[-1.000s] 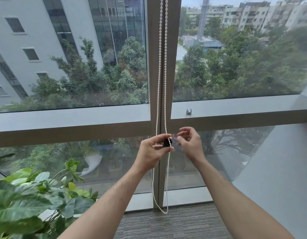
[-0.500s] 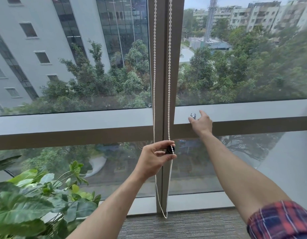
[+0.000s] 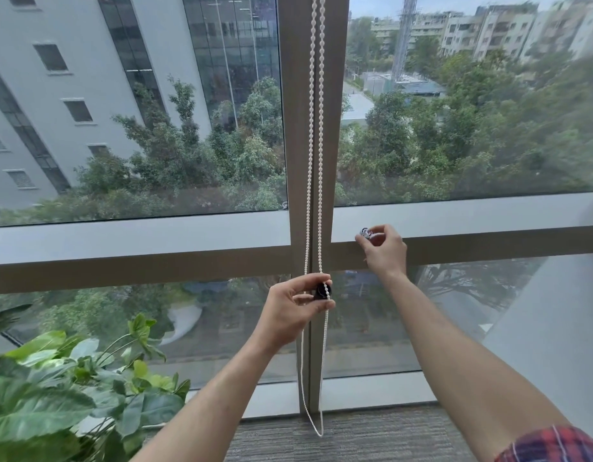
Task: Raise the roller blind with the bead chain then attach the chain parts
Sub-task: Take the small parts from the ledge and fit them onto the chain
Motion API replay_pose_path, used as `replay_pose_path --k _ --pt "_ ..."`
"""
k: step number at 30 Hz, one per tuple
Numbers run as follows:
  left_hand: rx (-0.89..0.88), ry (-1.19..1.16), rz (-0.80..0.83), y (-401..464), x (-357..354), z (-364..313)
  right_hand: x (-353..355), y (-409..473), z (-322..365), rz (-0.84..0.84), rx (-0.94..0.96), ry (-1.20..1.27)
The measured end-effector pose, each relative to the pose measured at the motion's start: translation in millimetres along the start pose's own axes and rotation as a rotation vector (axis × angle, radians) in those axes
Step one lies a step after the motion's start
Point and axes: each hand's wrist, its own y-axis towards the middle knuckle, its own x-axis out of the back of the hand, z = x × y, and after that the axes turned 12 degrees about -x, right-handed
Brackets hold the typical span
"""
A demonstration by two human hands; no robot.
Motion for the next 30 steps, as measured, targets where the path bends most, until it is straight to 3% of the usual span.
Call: replay_pose_path --k 14,22,30 --pt "-0.03 -0.024 -0.009 6.2 0.3 3.0 14.6 -94.3 -8.2 0.328 0.193 0.212" --pt "-0.046 -0.049 -0.001 7.7 1.3 4.8 24.8 -117.7 -8.3 0.386 0.196 0.197" --pt "-0.045 -0.07 0.022 6.6 3.9 4.7 33.7 -125.2 8.3 0.399 0.358 0.011"
